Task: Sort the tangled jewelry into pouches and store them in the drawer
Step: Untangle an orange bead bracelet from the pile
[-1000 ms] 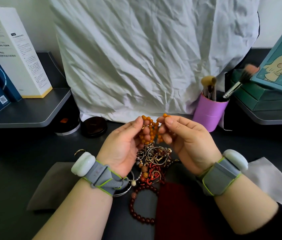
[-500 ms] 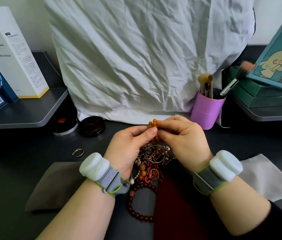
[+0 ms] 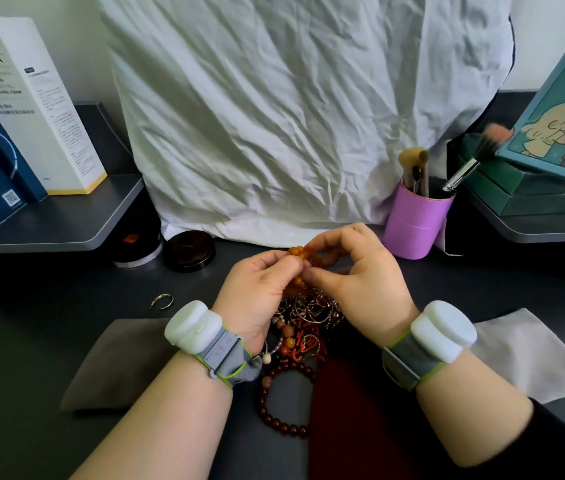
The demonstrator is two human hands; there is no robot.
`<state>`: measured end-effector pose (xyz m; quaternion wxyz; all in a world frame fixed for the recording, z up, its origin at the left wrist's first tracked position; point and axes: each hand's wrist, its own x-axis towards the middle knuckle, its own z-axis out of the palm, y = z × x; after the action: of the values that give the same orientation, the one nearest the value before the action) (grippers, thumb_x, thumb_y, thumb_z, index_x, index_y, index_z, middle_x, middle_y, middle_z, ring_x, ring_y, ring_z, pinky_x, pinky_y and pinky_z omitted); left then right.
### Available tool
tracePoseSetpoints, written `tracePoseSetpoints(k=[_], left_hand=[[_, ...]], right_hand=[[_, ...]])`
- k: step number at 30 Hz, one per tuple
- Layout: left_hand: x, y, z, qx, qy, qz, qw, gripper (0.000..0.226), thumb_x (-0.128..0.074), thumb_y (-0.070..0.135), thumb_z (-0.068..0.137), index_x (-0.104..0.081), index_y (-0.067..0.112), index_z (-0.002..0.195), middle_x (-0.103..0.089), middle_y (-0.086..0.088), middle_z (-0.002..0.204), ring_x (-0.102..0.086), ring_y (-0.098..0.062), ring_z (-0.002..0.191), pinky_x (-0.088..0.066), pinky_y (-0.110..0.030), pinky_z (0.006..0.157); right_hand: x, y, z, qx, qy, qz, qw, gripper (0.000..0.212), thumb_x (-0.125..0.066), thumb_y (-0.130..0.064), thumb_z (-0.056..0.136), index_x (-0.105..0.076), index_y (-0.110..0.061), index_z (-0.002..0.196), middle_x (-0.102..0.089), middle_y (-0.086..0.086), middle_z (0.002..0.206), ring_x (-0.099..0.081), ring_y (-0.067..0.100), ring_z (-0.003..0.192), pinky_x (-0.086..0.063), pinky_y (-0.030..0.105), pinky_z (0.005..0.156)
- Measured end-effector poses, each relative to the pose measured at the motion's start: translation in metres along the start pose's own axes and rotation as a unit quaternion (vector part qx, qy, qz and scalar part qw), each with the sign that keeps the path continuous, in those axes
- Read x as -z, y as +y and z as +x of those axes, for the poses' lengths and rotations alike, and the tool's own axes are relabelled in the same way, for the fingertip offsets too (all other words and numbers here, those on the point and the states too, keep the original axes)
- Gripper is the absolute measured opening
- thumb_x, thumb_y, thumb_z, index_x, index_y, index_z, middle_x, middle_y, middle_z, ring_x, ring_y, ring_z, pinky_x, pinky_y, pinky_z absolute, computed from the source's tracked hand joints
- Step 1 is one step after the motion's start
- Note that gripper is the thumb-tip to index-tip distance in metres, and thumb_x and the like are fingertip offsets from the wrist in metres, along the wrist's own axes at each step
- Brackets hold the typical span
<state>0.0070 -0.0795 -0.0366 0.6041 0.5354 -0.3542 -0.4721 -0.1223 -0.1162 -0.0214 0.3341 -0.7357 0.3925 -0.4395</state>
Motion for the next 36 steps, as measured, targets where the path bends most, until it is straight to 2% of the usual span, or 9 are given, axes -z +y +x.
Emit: tracePoseSetpoints(k=[5, 8, 11, 13, 16, 19, 24, 30, 36], left_hand=[[0.0, 0.005, -0.001, -0.013, -0.037, -0.094, 0.995, 0.02, -0.055, 0.001, 0.086, -0.069, 0.005, 0.073, -0.07, -0.006, 0.071, -0.066, -0.012, 0.067, -0.054, -0.022, 0.064], [0.0, 0.011, -0.003, -0.002, -0.053, -0.13, 0.99, 0.015, -0.061, 0.007, 0.078, -0.071, 0.008, 0.068, -0.07, -0.006, 0.072, -0.066, -0.012, 0.069, -0.055, -0.024, 0.068], [-0.002, 0.018, -0.004, 0.002, -0.063, -0.155, 0.986, 0.012, -0.064, 0.017, 0.068, -0.071, 0.008, 0.069, -0.071, -0.007, 0.076, -0.065, -0.014, 0.073, -0.053, -0.025, 0.069], [-0.002, 0.023, -0.007, -0.001, -0.071, -0.157, 0.985, 0.014, -0.063, 0.017, 0.07, -0.07, 0.006, 0.075, -0.07, -0.01, 0.083, -0.063, -0.018, 0.08, -0.049, -0.03, 0.076], [-0.001, 0.029, -0.014, 0.004, -0.075, -0.134, 0.988, 0.018, -0.062, 0.019, 0.072, -0.067, 0.006, 0.083, -0.065, -0.011, 0.091, -0.057, -0.017, 0.083, -0.039, -0.028, 0.07], [0.003, 0.033, -0.022, 0.005, -0.07, -0.107, 0.992, 0.014, -0.061, 0.016, 0.076, -0.067, 0.007, 0.084, -0.063, -0.006, 0.084, -0.054, -0.013, 0.078, -0.035, -0.026, 0.065], [0.012, 0.037, -0.039, -0.009, -0.066, -0.049, 0.997, 0.01, -0.058, 0.011, 0.086, -0.068, 0.009, 0.086, -0.067, -0.002, 0.081, -0.056, -0.01, 0.076, -0.036, -0.025, 0.065], [0.03, 0.036, -0.066, -0.019, -0.053, 0.049, 0.997, 0.005, -0.066, 0.017, 0.083, -0.071, 0.017, 0.085, -0.068, 0.004, 0.077, -0.057, -0.007, 0.07, -0.04, -0.018, 0.059], [0.057, 0.041, -0.085, -0.058, -0.009, 0.119, 0.991, 0.012, -0.07, 0.031, 0.08, -0.075, 0.024, 0.089, -0.072, 0.006, 0.082, -0.06, -0.005, 0.074, -0.043, -0.018, 0.057]], right_hand=[[0.006, 0.004, 0.003, -0.109, -0.063, 0.108, 0.986, 0.037, -0.079, -0.022, 0.072, -0.059, -0.029, 0.102, -0.07, -0.001, 0.097, -0.068, 0.016, 0.091, -0.054, 0.042, 0.086], [0.008, 0.0, 0.003, -0.136, -0.108, 0.177, 0.969, 0.041, -0.075, -0.013, 0.077, -0.06, -0.025, 0.113, -0.072, 0.008, 0.097, -0.068, 0.029, 0.094, -0.057, 0.032, 0.077], [0.01, -0.007, 0.006, -0.154, -0.105, 0.249, 0.95, 0.035, -0.068, 0.002, 0.079, -0.064, -0.009, 0.112, -0.069, 0.022, 0.103, -0.064, 0.04, 0.1, -0.052, 0.05, 0.091], [0.013, -0.015, 0.006, -0.176, -0.101, 0.295, 0.934, 0.03, -0.065, 0.004, 0.079, -0.066, -0.003, 0.108, -0.069, 0.024, 0.103, -0.065, 0.041, 0.099, -0.05, 0.055, 0.092], [0.02, -0.024, 0.007, -0.187, -0.112, 0.319, 0.922, 0.022, -0.063, 0.003, 0.079, -0.069, -0.002, 0.099, -0.072, 0.019, 0.093, -0.068, 0.032, 0.086, -0.052, 0.05, 0.09], [0.025, -0.031, 0.005, -0.191, -0.138, 0.313, 0.92, 0.017, -0.06, 0.005, 0.081, -0.069, -0.001, 0.095, -0.072, 0.016, 0.086, -0.067, 0.028, 0.08, -0.055, 0.044, 0.084], [0.029, -0.046, -0.007, -0.195, -0.164, 0.311, 0.915, 0.013, -0.058, 0.008, 0.082, -0.067, 0.002, 0.09, -0.071, 0.013, 0.076, -0.068, 0.02, 0.066, -0.058, 0.029, 0.059], [0.022, -0.064, -0.026, -0.216, -0.156, 0.272, 0.925, 0.009, -0.062, 0.01, 0.079, -0.066, 0.003, 0.085, -0.07, 0.012, 0.066, -0.066, 0.019, 0.055, -0.056, 0.027, 0.049], [0.012, -0.073, -0.038, -0.226, -0.13, 0.259, 0.93, 0.013, -0.063, 0.012, 0.078, -0.065, 0.009, 0.09, -0.07, 0.013, 0.066, -0.065, 0.019, 0.053, -0.057, 0.029, 0.05]])
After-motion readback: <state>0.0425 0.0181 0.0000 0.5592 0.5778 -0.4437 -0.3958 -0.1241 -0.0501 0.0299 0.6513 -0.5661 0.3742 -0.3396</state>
